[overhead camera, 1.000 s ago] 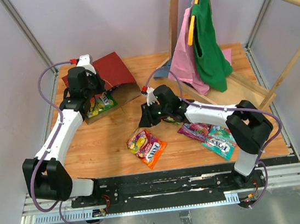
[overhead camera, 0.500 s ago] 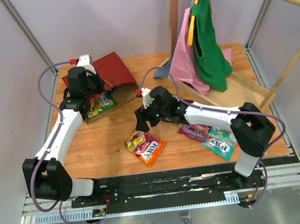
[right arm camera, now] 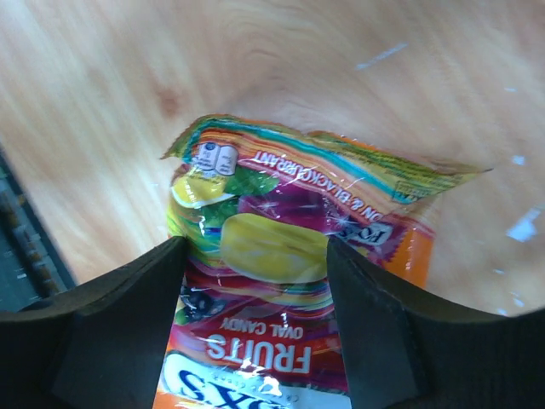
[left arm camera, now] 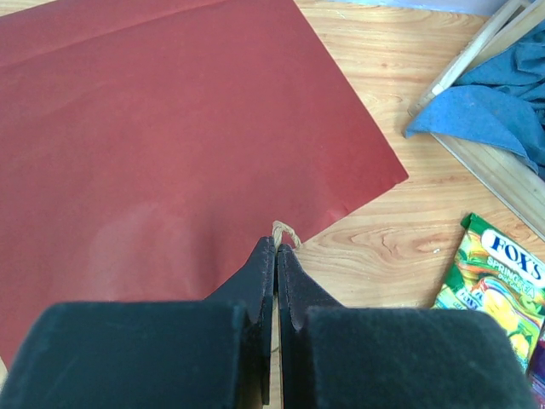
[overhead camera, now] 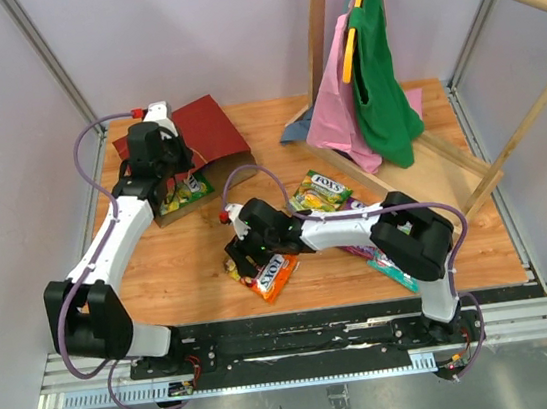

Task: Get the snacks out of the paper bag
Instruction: Adjust the snack at the center of the board.

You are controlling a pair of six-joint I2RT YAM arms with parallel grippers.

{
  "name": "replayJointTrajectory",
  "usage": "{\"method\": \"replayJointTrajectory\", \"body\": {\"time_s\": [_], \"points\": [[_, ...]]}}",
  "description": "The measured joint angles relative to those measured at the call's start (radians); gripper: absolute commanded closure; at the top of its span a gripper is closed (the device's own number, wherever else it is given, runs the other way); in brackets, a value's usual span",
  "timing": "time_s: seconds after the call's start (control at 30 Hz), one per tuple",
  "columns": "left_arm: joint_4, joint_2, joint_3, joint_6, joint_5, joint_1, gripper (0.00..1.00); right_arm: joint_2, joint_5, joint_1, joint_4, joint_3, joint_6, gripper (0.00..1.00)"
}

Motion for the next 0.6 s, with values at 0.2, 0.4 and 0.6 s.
{"method": "replayJointTrajectory", "body": {"time_s": [0.2, 0.4, 0.6], "points": [[-0.001, 0.012, 0.002, 0.0, 0.001, 0.0, 1.0, -0.011, 0.162, 0.0, -0.044, -0.006, -0.093, 0.3], [-0.002, 0.022, 0.004, 0.0, 0.002, 0.0, 1.0, -0.075, 0.262, -0.006, -0.057, -0.088, -0.143, 0.26], [-0.002, 0.022, 0.004, 0.0, 0.004, 0.0, 1.0, -0.145, 0.297, -0.02, -0.119, -0.143, -0.204, 0.12]]}}
